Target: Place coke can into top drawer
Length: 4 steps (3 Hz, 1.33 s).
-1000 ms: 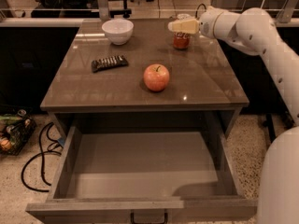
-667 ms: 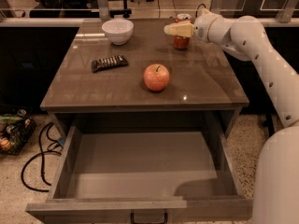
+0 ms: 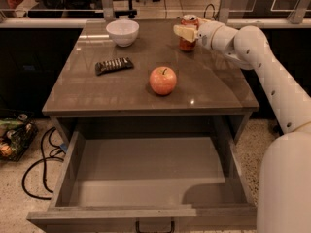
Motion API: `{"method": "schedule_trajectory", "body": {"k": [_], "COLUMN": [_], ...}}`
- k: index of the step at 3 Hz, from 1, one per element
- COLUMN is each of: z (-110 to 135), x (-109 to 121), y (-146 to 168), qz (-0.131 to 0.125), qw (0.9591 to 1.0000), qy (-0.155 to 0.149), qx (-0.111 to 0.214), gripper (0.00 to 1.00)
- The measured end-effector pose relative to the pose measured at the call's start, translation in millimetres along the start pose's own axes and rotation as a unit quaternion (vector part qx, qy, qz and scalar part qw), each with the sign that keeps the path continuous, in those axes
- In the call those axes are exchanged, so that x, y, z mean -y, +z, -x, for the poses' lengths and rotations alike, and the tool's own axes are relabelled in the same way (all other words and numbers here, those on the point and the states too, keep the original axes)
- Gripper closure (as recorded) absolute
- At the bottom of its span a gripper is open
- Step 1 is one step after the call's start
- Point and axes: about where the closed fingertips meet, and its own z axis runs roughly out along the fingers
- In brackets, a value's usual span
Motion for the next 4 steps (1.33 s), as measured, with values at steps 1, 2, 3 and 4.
{"method": "schedule_trajectory", "body": {"k": [1,2,3,4], "z": [-0.2,-0.8,-1.4,-1.4], "x": [-2.6,-5.1,-7.5,-7.5], "y": [2.5,4.9,7.2,7.2], "qz": [0.002,0.004,0.006,0.006], "qw": [1.0000,1.0000,1.0000,1.0000], "qy": [0.000,0.000,0.001,0.001], "qx": [0.000,0.000,-0.001,-0.001], "gripper": [0.64,0.87,1.00,1.00]}}
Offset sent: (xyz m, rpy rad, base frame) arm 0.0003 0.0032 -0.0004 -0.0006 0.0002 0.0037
